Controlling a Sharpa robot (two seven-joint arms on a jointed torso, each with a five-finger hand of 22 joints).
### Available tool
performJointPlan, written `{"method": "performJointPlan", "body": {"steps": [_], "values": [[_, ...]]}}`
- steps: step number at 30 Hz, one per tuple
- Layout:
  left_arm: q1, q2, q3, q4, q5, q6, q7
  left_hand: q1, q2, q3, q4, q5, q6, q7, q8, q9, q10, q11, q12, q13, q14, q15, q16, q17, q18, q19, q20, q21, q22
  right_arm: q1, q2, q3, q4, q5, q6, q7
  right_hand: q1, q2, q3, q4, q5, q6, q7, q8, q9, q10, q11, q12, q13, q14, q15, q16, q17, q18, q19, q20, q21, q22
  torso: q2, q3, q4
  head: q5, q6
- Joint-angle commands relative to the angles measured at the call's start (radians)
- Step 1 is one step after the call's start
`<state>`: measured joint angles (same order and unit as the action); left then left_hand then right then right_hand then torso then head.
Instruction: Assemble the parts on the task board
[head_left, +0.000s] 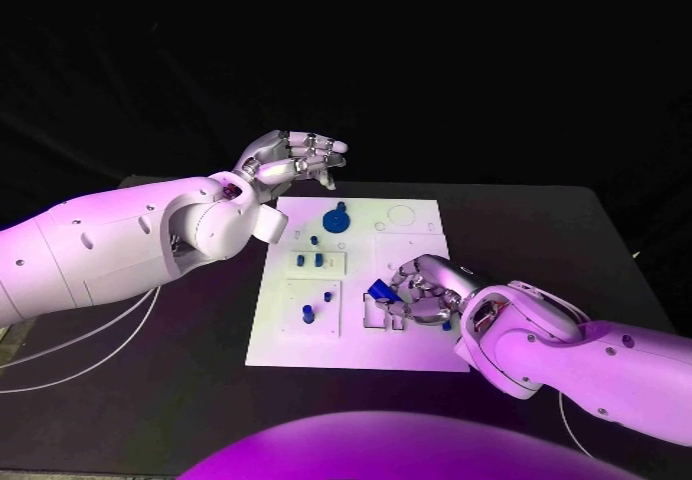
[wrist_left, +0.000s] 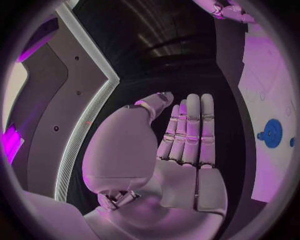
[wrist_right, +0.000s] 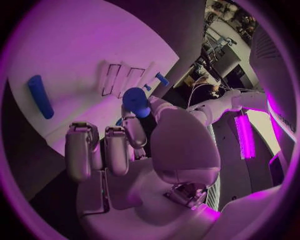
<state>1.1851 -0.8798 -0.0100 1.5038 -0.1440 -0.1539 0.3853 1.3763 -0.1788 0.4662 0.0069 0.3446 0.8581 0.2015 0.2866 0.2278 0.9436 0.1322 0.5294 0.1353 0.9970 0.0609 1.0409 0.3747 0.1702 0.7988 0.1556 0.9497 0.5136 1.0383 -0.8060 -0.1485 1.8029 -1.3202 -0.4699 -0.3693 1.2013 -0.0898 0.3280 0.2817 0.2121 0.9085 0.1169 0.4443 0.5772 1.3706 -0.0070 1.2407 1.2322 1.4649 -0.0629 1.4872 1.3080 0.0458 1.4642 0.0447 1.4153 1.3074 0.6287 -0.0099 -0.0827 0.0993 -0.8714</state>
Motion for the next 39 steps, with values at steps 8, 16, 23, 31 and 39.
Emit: {"method": "performJointPlan", "body": {"steps": [8, 16, 23, 31, 39], "values": [[0.0, 0.003, 0.0, 0.001, -0.002, 0.027, 0.008, -0.021, 0.0, -0.008, 0.012, 0.007, -0.008, 0.0, -0.006, 0.002, -0.013, 0.001, 0.004, 0.0, -0.003, 0.002, 0.001, -0.001, 0.012, 0.002, 0.008, -0.009, -0.004, -0.003, 0.015, 0.0, -0.017, 0.019, 0.098, -0.014, -0.103, 0.007, -0.002, 0.01, -0.003, 0.068, -0.053, 0.037, 0.054, 0.024, -0.003, 0.025, 0.031, 0.07, -0.011, 0.013, 0.062, -0.014, 0.053, -0.008, 0.011, 0.216, -0.001, -0.0001, -0.0019, 0.005, -0.001], [0.0, 0.001, 0.0, 0.002, -0.002, 0.029, 0.007, -0.021, 0.0, -0.008, 0.012, 0.007, -0.008, 0.0, -0.006, 0.002, -0.013, 0.001, 0.004, 0.0, -0.003, 0.002, 0.001, -0.001, 0.012, 0.002, 0.008, -0.009, -0.004, -0.003, 0.023, 0.0, -0.031, 0.0, 0.139, -0.044, -0.148, 0.005, -0.01, 0.01, -0.012, 0.071, -0.055, 0.04, 0.058, 0.029, -0.004, 0.027, 0.038, 0.071, -0.012, 0.016, 0.07, -0.014, 0.054, -0.01, 0.014, 0.218, 0.0, -0.0006, -0.0012, 0.006, -0.001], [0.001, 0.0, 0.0, 0.002, -0.002, 0.028, 0.006, -0.023, 0.001, -0.009, 0.015, 0.007, -0.009, 0.0, -0.006, 0.003, -0.014, 0.001, 0.005, 0.0, -0.003, 0.003, 0.002, -0.001, 0.012, 0.002, 0.008, -0.011, -0.006, -0.003, 0.03, 0.0, -0.039, -0.018, 0.161, -0.064, -0.193, 0.002, -0.025, 0.011, -0.017, 0.072, -0.057, 0.043, 0.062, 0.031, -0.006, 0.025, 0.042, 0.071, -0.013, 0.017, 0.07, -0.014, 0.054, -0.011, 0.013, 0.219, 0.0, -0.0014, -0.0012, 0.006, -0.001], [0.001, -0.001, 0.0, 0.002, -0.002, 0.027, 0.005, -0.023, 0.001, -0.009, 0.015, 0.007, -0.009, 0.0, -0.006, 0.003, -0.014, 0.001, 0.005, 0.0, -0.003, 0.003, 0.002, -0.001, 0.012, 0.002, 0.008, -0.011, -0.006, -0.004, 0.045, 0.0, -0.056, -0.031, 0.143, -0.087, -0.319, 0.01, -0.117, 0.012, -0.027, 0.068, -0.059, 0.053, 0.076, 0.03, -0.008, 0.013, 0.046, 0.07, -0.015, 0.015, 0.068, -0.013, 0.053, -0.013, 0.005, 0.219, 0.0, -0.0004, -0.0018, 0.006, -0.001], [0.001, -0.002, 0.0, 0.002, -0.002, 0.027, 0.004, -0.023, 0.001, -0.009, 0.015, 0.007, -0.009, 0.0, -0.006, 0.003, -0.014, 0.001, 0.005, 0.0, -0.003, 0.003, 0.002, -0.001, 0.012, 0.002, 0.008, -0.011, -0.006, -0.004, 0.059, 0.0, -0.064, -0.034, 0.129, -0.088, -0.35, 0.015, -0.154, 0.013, -0.055, 0.059, -0.057, 0.053, 0.08, 0.018, -0.006, -0.011, 0.031, 0.069, -0.013, 0.014, 0.065, -0.01, 0.048, -0.012, -0.009, 0.215, 0.0, 0.0, -0.0015, 0.007, -0.001]]}}
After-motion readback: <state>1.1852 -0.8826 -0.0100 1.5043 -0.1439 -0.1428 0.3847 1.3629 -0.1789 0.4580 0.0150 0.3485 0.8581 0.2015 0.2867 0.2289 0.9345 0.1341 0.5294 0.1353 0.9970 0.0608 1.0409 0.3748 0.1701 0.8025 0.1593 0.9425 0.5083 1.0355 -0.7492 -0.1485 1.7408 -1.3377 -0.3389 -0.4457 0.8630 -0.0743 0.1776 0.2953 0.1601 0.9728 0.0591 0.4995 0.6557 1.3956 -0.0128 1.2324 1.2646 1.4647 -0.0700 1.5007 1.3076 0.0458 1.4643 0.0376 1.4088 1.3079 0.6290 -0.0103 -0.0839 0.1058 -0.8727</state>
